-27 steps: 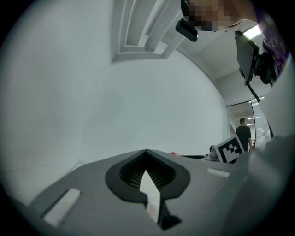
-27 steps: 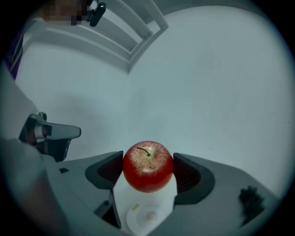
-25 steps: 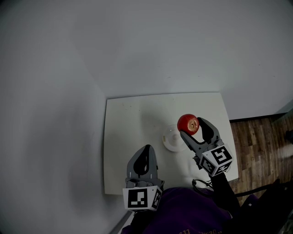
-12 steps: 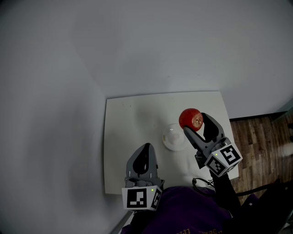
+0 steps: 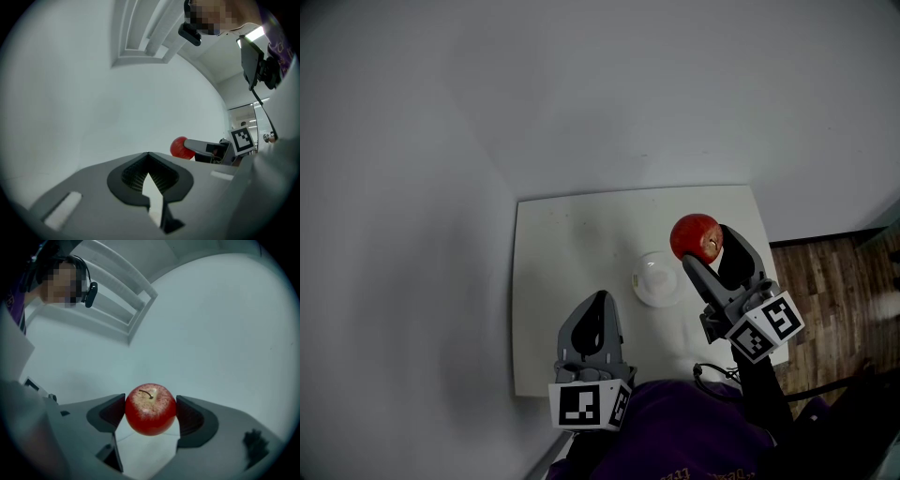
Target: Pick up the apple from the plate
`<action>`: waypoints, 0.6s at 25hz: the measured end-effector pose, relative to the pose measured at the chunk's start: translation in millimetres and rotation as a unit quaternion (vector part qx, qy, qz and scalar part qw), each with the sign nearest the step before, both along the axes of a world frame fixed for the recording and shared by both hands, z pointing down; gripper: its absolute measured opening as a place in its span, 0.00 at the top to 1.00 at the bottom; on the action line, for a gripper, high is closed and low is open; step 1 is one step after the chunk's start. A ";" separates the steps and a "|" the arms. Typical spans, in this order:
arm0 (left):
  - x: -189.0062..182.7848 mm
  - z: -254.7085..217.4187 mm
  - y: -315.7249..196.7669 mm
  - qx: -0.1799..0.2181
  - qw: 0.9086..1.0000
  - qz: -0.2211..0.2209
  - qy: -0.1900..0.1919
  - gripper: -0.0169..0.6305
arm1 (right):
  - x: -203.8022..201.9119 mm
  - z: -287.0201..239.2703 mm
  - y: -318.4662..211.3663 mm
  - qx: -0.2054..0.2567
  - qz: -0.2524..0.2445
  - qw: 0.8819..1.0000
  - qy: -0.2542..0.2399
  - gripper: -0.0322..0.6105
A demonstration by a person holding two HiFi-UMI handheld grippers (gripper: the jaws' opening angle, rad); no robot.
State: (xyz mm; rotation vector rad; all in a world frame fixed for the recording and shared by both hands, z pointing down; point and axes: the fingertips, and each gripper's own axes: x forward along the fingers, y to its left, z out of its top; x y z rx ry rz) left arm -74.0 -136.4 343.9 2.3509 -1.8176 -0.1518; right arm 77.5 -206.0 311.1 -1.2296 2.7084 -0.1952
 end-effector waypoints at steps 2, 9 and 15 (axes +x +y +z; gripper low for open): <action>0.0 -0.4 0.1 0.001 1.000 0.000 0.000 0.97 | 0.6 -1.3 0.7 0.002 0.000 1.000 -0.001 0.42; 1.7 0.4 -1.0 0.002 1.000 0.003 -0.001 0.97 | -1.1 -5.8 1.9 0.008 -0.003 1.000 -0.010 0.42; 2.4 -0.7 -2.2 0.001 1.000 0.003 -0.003 0.97 | -2.9 -8.3 0.7 0.006 -0.006 1.000 -0.018 0.42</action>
